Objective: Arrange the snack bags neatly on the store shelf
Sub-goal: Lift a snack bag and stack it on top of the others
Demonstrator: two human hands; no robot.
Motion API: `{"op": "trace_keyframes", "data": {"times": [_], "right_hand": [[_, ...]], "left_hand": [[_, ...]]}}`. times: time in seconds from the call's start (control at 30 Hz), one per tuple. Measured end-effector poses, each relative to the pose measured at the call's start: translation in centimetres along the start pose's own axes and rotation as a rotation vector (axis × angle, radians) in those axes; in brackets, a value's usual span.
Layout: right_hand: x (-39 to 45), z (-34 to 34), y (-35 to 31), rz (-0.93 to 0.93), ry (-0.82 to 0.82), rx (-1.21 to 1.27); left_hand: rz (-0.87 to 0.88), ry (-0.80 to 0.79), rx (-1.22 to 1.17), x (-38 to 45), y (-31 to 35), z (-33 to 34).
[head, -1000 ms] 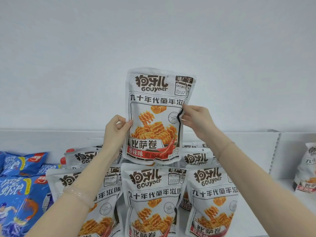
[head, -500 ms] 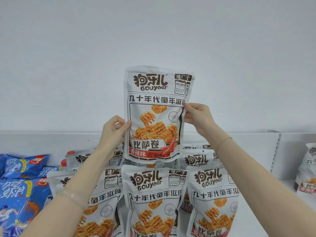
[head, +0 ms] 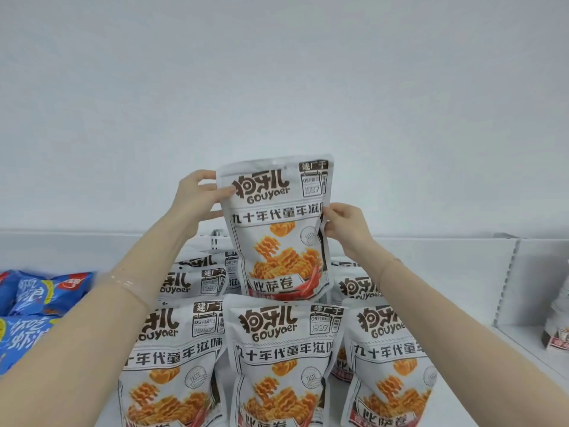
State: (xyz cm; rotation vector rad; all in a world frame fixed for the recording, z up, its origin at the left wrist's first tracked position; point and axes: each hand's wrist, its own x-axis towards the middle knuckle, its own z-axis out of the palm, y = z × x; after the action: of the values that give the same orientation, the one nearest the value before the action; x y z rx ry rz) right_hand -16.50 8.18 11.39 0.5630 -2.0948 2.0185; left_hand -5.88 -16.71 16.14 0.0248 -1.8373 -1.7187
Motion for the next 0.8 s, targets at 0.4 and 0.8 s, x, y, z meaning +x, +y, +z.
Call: {"op": "trace_keyframes", "data": {"times": [0.4,0.8], "right_hand": [[0.1,-2.2,3.0,0.028,-0.103,-0.319],[-0.1,-1.1,4.6,-0.047,-0.486,-1.303]], "left_hand": [[-0.138,-0.163,0.216,0.1,-7.1,-0.5],[-0.049,-0.426,0.936,-0.6,-12.0,-1.6]]}}
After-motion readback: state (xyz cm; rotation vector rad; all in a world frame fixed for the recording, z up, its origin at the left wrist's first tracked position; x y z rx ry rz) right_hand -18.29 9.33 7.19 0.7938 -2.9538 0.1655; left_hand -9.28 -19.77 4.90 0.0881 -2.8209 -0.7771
